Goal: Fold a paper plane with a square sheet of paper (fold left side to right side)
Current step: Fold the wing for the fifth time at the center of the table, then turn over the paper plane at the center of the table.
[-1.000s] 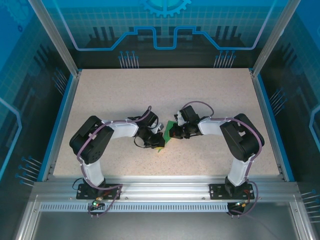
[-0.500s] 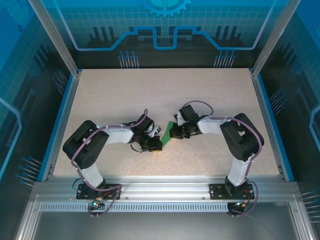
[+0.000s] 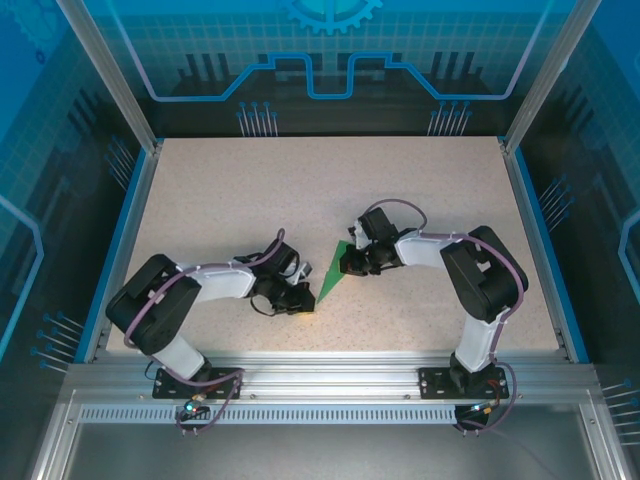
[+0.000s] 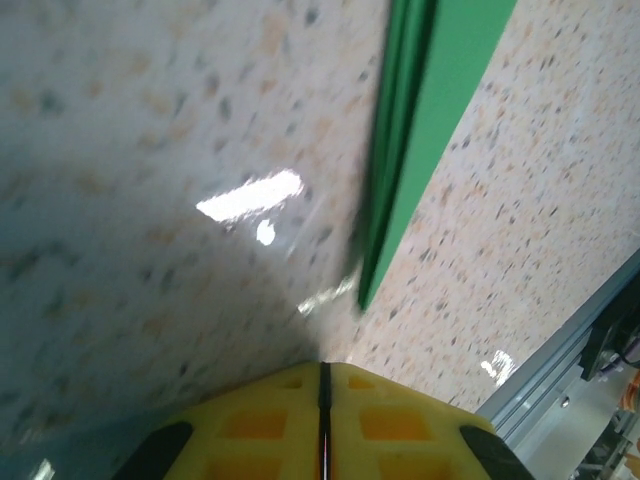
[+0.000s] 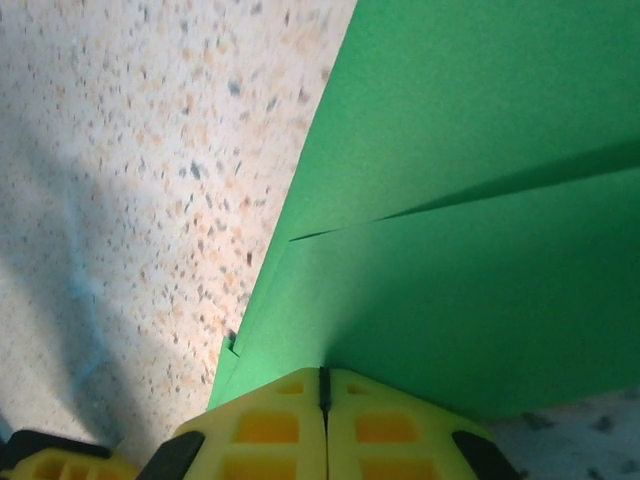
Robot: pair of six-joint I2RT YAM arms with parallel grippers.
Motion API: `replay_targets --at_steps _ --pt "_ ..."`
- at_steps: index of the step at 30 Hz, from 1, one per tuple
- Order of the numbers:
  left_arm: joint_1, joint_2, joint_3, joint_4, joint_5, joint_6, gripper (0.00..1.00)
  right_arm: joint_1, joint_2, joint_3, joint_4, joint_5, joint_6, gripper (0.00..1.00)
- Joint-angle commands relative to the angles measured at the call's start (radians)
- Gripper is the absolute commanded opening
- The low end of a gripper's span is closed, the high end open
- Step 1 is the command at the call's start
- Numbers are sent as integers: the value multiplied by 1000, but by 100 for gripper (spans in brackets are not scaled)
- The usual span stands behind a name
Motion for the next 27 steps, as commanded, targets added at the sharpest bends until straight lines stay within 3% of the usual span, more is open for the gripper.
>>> replay_targets --at_steps 1,8,11,17,20,27 --pt "-5 -91 -5 -71 -35 -3 13 -16 -69 56 -82 81 -44 14" --pt "9 -264 25 -118 -164 10 37 -3 -255 66 -206 243 -45 40" --pt "15 -318 41 -135 -263 6 53 32 -314 39 -255 336 17 54" --pt "32 -375 71 -174 -435 -8 67 141 -317 15 -290 471 198 80" --pt "38 -391 64 -168 -458 -23 70 180 -259 59 -308 519 258 84" --pt "40 -417 23 -155 -462 -32 74 239 -89 223 -418 616 329 83"
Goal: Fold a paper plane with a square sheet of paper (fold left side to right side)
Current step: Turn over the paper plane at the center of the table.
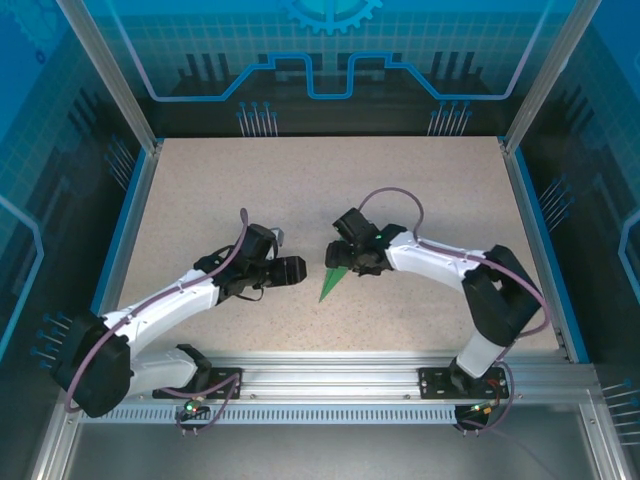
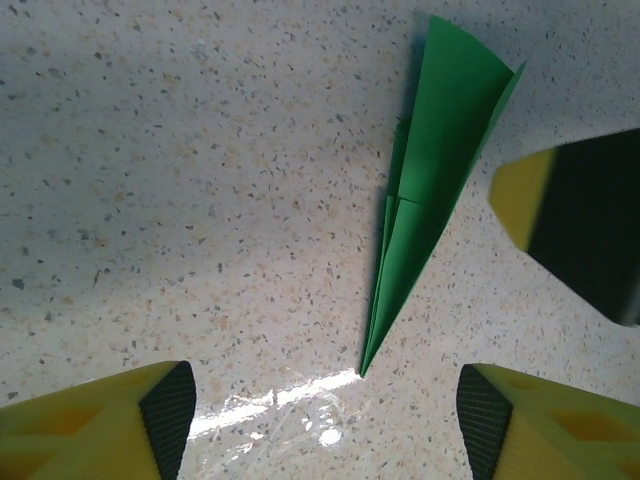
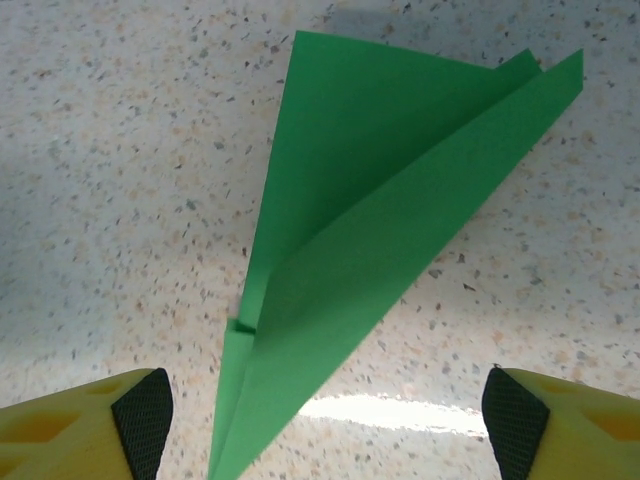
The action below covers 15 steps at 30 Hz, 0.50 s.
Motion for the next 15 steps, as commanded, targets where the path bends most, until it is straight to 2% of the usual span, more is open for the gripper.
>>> replay_targets --at_steps 1,3,9,15 --pt "6 -35 -24 -15 -29 -7 76 25 62 81 -82 89 72 82" --pt "8 -45 -30 -15 -31 -5 76 25 95 104 -85 83 84 80" --pt "11 -49 -32 -17 -28 6 78 29 159 148 -129 82 92 61" --pt "13 -49 -34 -20 -30 10 78 29 130 121 -147 94 93 35"
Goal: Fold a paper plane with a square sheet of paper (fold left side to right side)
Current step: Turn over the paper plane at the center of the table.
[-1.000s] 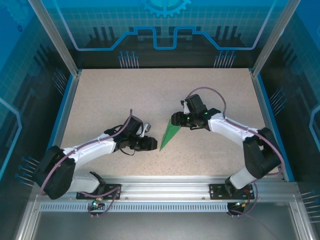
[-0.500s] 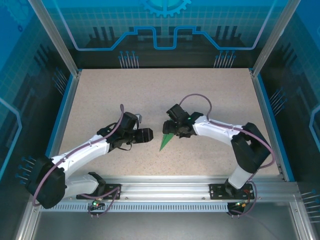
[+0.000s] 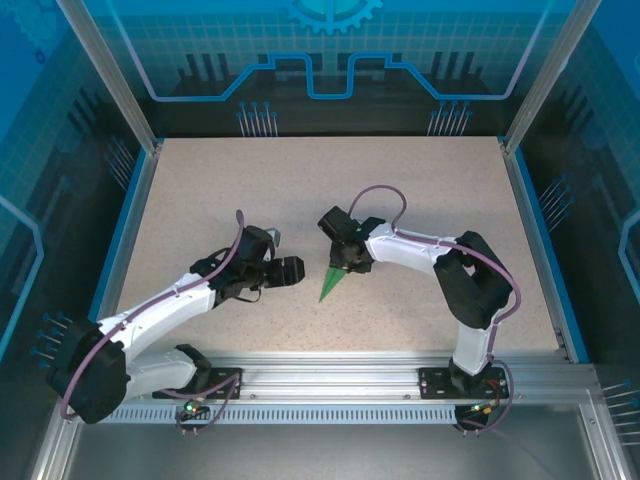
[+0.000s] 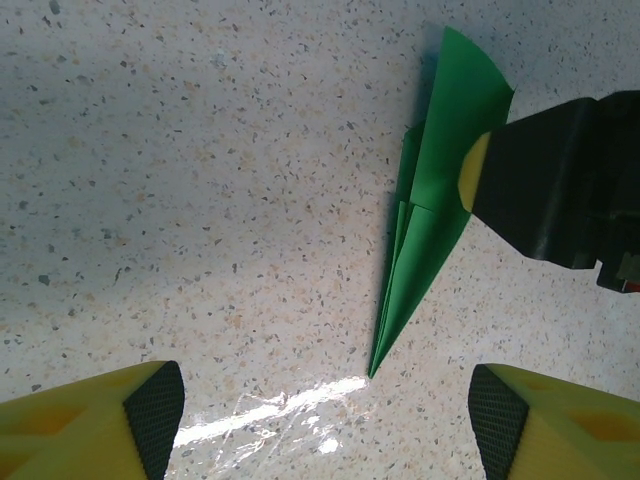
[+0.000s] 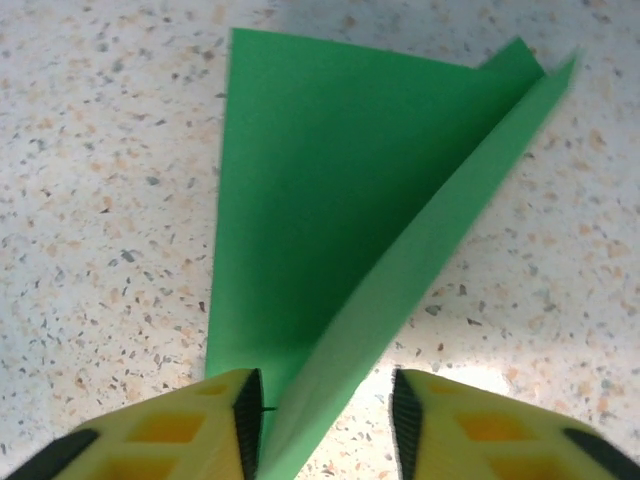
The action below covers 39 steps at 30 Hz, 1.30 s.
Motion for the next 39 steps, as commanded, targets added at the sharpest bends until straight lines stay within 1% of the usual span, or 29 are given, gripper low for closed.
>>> replay_targets --at_steps 1,6,10,13,15,19,22,25,28,31,36,39 --pt "7 -20 -14 -20 -14 12 79 17 -32 -6 -52 36 13 29" --pt "7 -26 -9 -29 -20 11 79 20 -111 -24 -68 55 -12 10" --pt "8 -33 -3 -38 -29 11 79 32 -179 -29 -63 46 -64 0" --pt "9 -44 4 -52 -42 12 80 52 -245 -42 -25 16 -125 0" --pt "10 -54 5 -59 -56 7 79 57 -290 -73 25 -35 -153 0" --pt "11 -90 1 -77 -90 -2 80 49 -373 -198 183 -172 -164 0" --pt "11 -115 -7 -81 -95 -5 80 35 -391 -302 270 -240 -151 0" --pt "12 -122 -8 -87 -92 -7 81 15 -388 -408 339 -276 -139 0" --pt "12 -116 -8 -91 -89 -12 81 -18 -392 -486 383 -285 -140 0" --pt "12 -114 -6 -92 -79 -19 81 -57 -413 -544 381 -280 -152 0" --pt "12 -114 -5 -98 -75 -26 82 -129 -468 -626 375 -270 -171 6" --pt "12 -113 -3 -99 -74 -27 82 -168 -481 -655 375 -278 -187 8"
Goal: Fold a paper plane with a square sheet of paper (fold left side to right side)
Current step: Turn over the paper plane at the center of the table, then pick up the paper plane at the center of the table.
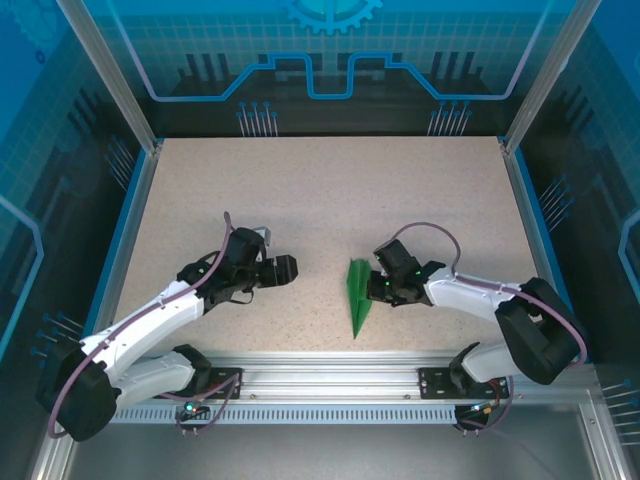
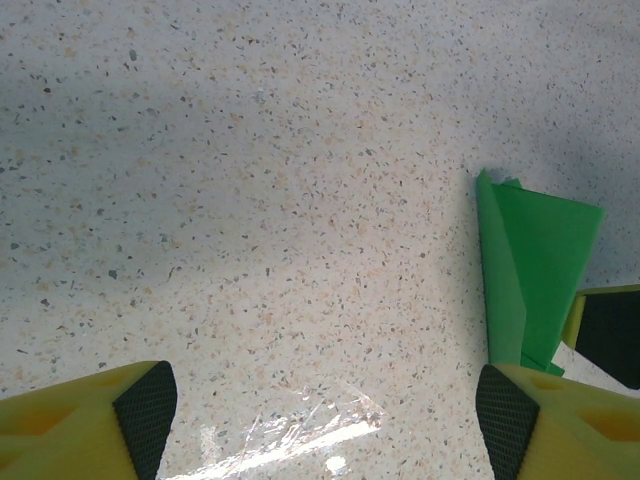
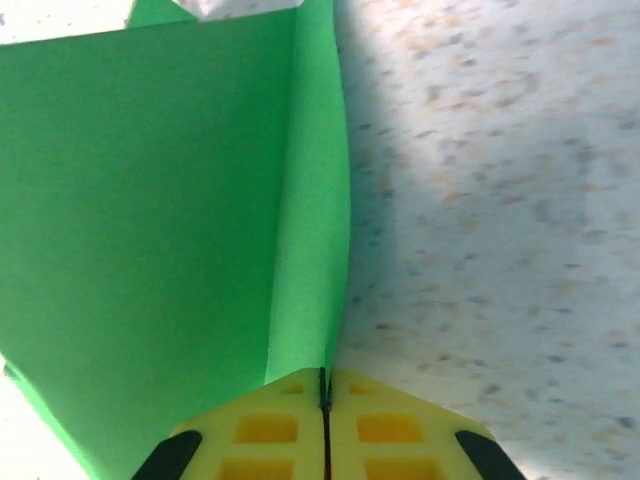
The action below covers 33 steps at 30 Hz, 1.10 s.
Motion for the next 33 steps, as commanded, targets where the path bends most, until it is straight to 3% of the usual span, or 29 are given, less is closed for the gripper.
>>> replay_targets --at_steps 1,12,14,16,21,25,33 --pt "8 -3 -3 -24 0 -25 82 -40 -25 -25 16 -16 -36 9" --pt "8 12 8 -6 26 -28 84 -39 -202 54 -242 69 -94 42" --pt "7 16 4 11 38 -28 88 -16 -241 68 -286 60 -97 48" --pt "9 22 -2 34 55 -31 99 17 -270 74 -313 41 -90 55" --pt "9 33 -9 56 67 -35 99 85 -266 67 -339 3 -34 69" --pt "7 49 -5 56 89 -24 99 114 -221 63 -294 -24 -12 70" --pt "9 51 -5 52 92 -14 99 156 -83 129 -283 -19 -21 60"
